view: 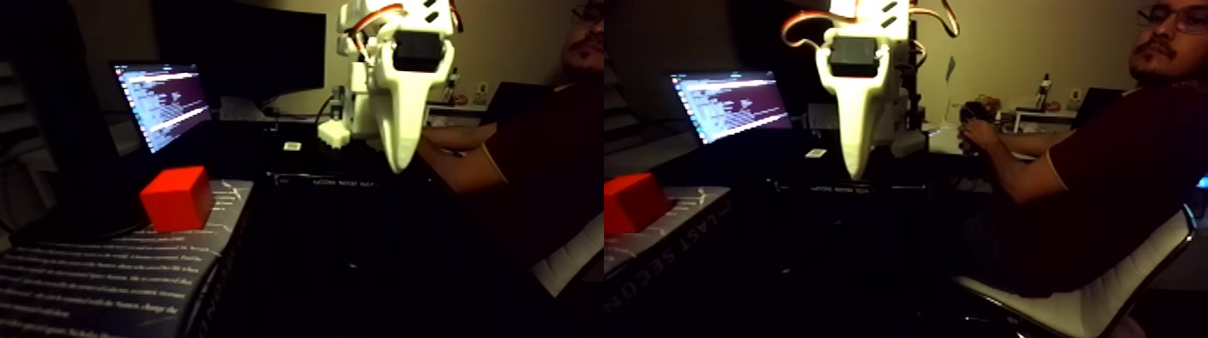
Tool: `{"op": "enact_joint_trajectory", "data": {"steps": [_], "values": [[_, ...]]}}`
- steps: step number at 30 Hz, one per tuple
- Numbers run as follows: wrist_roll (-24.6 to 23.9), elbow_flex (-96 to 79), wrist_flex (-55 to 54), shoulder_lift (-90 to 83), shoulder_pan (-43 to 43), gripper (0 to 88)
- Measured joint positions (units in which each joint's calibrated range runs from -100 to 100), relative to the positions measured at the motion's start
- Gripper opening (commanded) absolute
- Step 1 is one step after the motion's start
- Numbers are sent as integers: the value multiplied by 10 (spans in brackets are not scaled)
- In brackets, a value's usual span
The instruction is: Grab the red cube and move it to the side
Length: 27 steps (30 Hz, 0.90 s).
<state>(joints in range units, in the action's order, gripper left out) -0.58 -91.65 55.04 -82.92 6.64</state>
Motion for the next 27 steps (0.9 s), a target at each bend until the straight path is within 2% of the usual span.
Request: {"op": "enact_joint_trajectory", "data": {"steps": [27], "values": [[0,-4,4,-2,-12,7]]}}
